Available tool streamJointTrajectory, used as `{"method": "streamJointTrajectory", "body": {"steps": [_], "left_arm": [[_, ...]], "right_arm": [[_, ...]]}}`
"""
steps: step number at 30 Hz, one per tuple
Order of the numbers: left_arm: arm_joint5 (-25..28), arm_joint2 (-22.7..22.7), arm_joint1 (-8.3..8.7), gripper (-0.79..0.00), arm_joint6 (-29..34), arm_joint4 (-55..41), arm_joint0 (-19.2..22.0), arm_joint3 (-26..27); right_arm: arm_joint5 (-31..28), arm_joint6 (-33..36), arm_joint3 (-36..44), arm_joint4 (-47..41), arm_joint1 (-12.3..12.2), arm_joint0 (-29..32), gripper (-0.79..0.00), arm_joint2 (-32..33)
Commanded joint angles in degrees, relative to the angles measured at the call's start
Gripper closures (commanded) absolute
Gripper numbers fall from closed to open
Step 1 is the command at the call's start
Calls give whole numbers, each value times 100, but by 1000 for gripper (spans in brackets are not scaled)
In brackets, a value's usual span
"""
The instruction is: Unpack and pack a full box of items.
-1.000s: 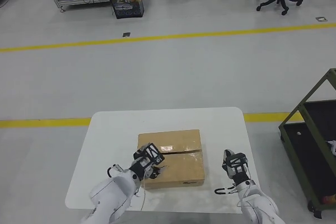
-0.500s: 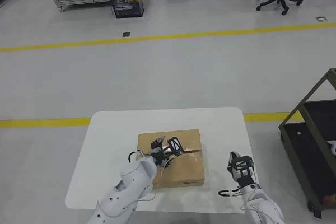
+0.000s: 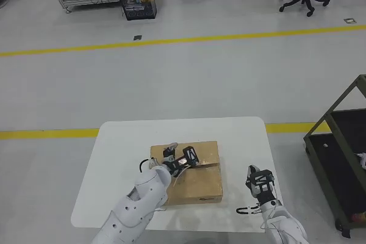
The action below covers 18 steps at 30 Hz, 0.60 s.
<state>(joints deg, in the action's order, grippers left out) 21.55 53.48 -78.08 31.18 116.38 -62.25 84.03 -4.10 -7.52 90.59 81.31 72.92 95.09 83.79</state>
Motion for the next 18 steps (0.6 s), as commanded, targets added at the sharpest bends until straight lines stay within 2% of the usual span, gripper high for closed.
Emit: {"method": "streamJointTrajectory", "body": {"steps": [1,5,6,9,12,15,18], "left_arm": [[-35,-21,-7,-785,-44,88,28,-80],[-238,-77,-34,-785,-94,314,131,-258],[-268,-83,-44,-640,-136,288,147,-282],[-315,-90,-61,-283,-239,300,191,-320],[-358,-67,-65,0,-336,344,195,-341],[-523,5,-68,0,-488,304,166,-304],[-449,43,-67,0,-568,274,158,-289]], "right_arm": [[12,2,-8,6,1,-9,0,-6],[40,3,-19,-7,3,-13,0,-8],[49,6,-30,-2,2,-11,0,-3],[63,4,-41,-15,2,-4,0,8],[78,19,-43,-18,1,0,0,14],[88,24,-37,-22,2,4,0,13],[99,24,-37,-25,3,8,0,10]]}}
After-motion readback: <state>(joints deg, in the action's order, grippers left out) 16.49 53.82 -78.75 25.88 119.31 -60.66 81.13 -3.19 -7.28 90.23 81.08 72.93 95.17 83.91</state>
